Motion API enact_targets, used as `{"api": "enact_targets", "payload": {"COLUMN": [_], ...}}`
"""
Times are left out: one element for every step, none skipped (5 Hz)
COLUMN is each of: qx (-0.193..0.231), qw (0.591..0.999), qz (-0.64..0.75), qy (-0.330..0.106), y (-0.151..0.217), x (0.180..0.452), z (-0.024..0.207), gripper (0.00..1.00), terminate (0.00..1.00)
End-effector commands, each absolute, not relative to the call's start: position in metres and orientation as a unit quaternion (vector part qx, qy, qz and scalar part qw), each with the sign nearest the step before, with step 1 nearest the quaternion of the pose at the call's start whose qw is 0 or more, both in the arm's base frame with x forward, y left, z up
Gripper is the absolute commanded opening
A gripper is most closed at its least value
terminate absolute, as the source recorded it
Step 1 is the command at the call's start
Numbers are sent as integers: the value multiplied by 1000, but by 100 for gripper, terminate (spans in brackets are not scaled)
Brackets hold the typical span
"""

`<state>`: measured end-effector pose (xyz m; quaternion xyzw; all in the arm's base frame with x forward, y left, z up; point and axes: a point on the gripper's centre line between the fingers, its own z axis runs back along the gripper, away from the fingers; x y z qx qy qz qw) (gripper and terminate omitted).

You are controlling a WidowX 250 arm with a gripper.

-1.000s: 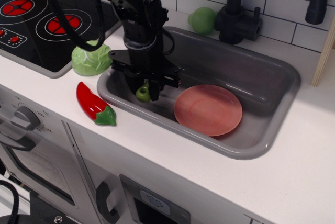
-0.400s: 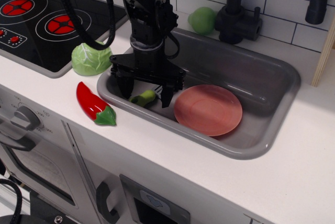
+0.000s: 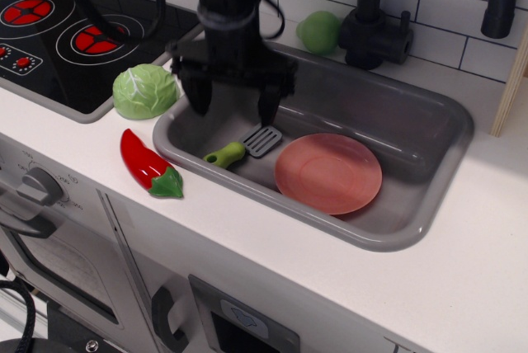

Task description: Take spatula off plate sink

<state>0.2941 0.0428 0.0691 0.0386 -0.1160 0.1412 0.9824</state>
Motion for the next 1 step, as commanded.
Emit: {"api": "enact_targets", "payload": {"qx": [38], "qw": [979], "qz": [139], "qy": [-143], "y": [39], "x": [303], "z": [88], "gripper": [100], "terminate": [100]}}
